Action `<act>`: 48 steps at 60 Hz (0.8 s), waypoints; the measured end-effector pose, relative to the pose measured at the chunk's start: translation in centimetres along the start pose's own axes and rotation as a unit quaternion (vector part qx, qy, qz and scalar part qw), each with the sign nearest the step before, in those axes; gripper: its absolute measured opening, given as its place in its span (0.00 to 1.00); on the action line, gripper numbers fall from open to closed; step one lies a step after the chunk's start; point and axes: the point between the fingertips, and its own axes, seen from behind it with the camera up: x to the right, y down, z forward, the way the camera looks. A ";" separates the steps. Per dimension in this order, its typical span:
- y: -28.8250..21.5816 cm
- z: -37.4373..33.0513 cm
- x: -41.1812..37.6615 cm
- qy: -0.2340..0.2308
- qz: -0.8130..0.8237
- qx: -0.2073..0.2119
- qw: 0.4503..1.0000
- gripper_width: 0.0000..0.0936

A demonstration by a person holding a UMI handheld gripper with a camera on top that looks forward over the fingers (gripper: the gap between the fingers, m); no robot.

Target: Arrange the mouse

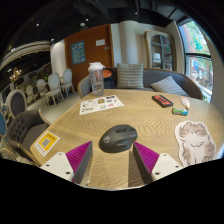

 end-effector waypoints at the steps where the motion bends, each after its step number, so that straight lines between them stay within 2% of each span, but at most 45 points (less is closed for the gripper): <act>1: -0.3 0.4 -0.1 0.000 -0.002 -0.003 1.000 0.90; 16: -4.0 8.3 -1.0 0.016 0.019 -0.039 0.999 0.87; 18: -4.0 9.1 -1.1 0.022 0.016 -0.046 0.999 0.81; 21: -3.3 10.0 -0.6 0.036 0.005 -0.058 0.998 0.63; 23: -3.8 10.2 -0.7 0.039 0.000 -0.050 0.998 0.60; 28: -4.2 9.8 -0.6 0.050 -0.021 -0.039 0.998 0.45; 30: -4.5 9.7 -0.8 0.049 -0.029 -0.033 0.998 0.43; 37: -4.7 8.7 -1.2 0.016 -0.026 -0.013 0.999 0.39; 41: -7.3 6.1 -0.1 0.009 -0.019 0.023 1.000 0.38; 45: -11.2 2.1 4.1 0.029 -0.018 0.070 0.997 0.38; 48: -13.3 -1.1 8.4 0.062 -0.019 0.091 0.994 0.38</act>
